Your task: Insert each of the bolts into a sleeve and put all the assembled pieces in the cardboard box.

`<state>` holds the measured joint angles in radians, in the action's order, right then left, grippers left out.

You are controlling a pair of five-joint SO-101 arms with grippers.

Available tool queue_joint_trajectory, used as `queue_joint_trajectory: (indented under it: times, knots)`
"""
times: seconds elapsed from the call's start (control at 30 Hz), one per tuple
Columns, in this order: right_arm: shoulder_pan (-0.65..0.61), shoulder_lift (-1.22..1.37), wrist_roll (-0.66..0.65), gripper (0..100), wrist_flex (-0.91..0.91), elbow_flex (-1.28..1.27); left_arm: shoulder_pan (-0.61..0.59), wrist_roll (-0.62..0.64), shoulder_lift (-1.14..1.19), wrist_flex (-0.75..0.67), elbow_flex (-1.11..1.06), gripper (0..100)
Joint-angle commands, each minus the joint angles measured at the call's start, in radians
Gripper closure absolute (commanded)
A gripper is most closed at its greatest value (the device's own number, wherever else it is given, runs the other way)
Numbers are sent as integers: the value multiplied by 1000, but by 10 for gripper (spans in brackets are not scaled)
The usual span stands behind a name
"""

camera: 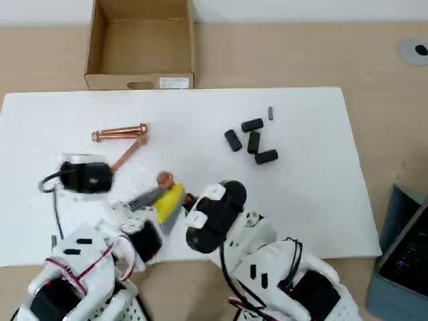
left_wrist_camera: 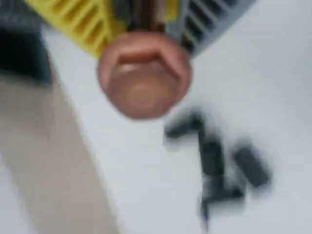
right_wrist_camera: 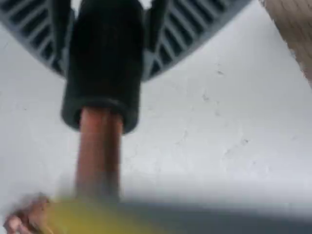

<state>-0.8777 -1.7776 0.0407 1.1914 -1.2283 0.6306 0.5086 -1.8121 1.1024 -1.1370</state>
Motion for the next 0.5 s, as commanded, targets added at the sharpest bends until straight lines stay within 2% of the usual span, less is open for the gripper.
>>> queue_joint_trajectory:
  times: [0.0, 0.2, 0.33, 0.47]
  knots:
    - [-4, -19, 0, 989, -29, 71, 12, -3, -4, 23, 29, 997]
    - [-4, -19, 0, 989, -29, 71, 130, -5, -4, 21, -28, 997]
    - [-4, -19, 0, 989, -29, 71, 127, -75, -4, 23, -29, 995]
    - [-4, -19, 0, 989, -25, 71, 127, -91, -4, 57, -14, 993]
